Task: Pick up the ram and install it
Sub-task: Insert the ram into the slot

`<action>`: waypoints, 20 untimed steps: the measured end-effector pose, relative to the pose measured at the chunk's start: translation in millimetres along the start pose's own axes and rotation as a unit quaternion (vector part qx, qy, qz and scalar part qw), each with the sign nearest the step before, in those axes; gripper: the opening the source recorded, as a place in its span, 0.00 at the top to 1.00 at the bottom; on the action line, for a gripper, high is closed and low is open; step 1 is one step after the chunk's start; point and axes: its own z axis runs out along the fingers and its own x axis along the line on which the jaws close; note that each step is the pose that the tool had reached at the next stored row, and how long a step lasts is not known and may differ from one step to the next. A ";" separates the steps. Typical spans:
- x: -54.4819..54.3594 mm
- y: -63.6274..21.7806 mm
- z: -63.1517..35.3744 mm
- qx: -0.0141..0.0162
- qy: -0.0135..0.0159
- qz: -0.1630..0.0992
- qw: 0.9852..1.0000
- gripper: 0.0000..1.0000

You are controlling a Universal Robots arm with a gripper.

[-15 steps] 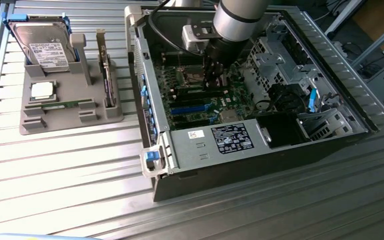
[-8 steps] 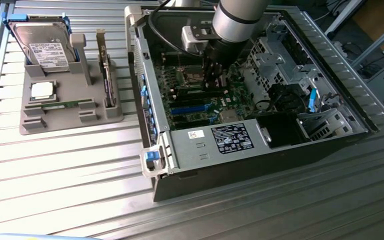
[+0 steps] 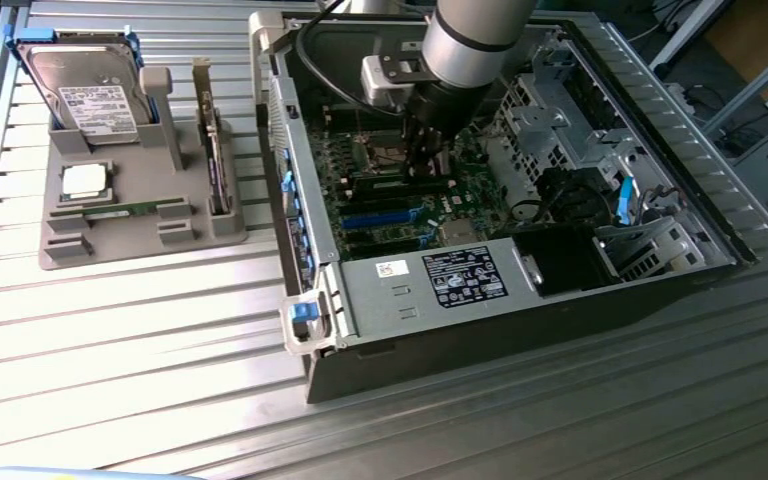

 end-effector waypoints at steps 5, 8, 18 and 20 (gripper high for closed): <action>0.5 -0.2 1.7 0.000 0.000 0.000 1.000 0.87; 2.1 -0.7 1.8 0.000 0.000 0.000 1.000 0.87; 2.7 -2.5 3.8 0.000 0.000 0.000 1.000 0.87; 2.7 -2.7 4.0 0.000 0.000 0.000 1.000 0.87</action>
